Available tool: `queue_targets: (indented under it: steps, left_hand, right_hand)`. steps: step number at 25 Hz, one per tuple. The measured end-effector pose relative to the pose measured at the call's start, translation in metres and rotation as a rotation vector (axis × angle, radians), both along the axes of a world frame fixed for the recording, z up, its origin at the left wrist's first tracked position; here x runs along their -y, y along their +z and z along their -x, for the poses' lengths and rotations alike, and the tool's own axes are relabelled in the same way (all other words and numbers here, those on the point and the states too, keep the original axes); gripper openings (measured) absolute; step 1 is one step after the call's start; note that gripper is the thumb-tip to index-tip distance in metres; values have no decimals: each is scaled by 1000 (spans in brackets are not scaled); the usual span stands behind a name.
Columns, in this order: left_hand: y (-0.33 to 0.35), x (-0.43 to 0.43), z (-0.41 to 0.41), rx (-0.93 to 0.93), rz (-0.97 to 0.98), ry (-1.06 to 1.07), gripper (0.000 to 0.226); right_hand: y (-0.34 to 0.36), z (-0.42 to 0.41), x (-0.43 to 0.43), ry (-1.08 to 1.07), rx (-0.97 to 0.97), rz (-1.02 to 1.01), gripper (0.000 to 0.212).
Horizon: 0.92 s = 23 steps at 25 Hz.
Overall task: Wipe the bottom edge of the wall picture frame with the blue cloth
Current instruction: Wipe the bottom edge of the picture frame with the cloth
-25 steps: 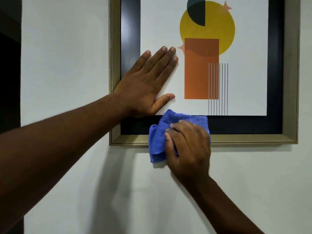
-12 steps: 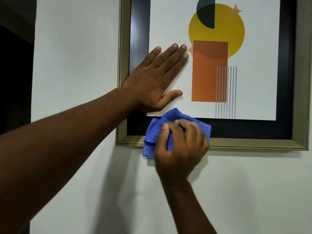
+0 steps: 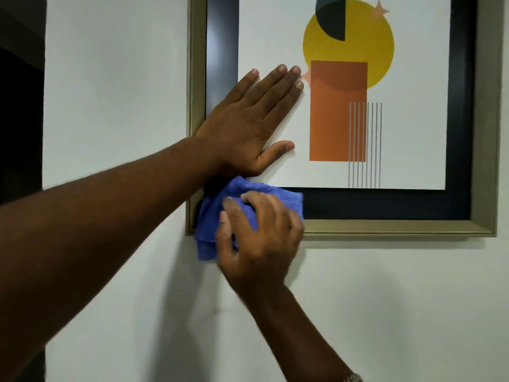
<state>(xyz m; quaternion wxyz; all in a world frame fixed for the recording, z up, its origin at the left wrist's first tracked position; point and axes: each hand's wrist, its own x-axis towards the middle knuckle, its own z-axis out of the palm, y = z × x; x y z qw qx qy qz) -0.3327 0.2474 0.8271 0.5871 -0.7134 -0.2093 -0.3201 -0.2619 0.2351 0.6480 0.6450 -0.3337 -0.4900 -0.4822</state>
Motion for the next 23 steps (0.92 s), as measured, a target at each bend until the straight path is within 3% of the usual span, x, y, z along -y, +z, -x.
queue_targets:
  steps: [8, 19, 23]
  left_hand:
    - [0, -4, 2, -15, -31, 20, 81]
    - [-2, 7, 1, 3, 55, 139, 81]
    - [-27, 24, -13, 148, 185, 171, 76]
  right_hand:
    - [-2, -63, 2, -43, 201, -90, 19]
    - [-9, -203, 22, -73, 30, 0, 24]
    - [-11, -207, 35, -52, -14, 97, 24]
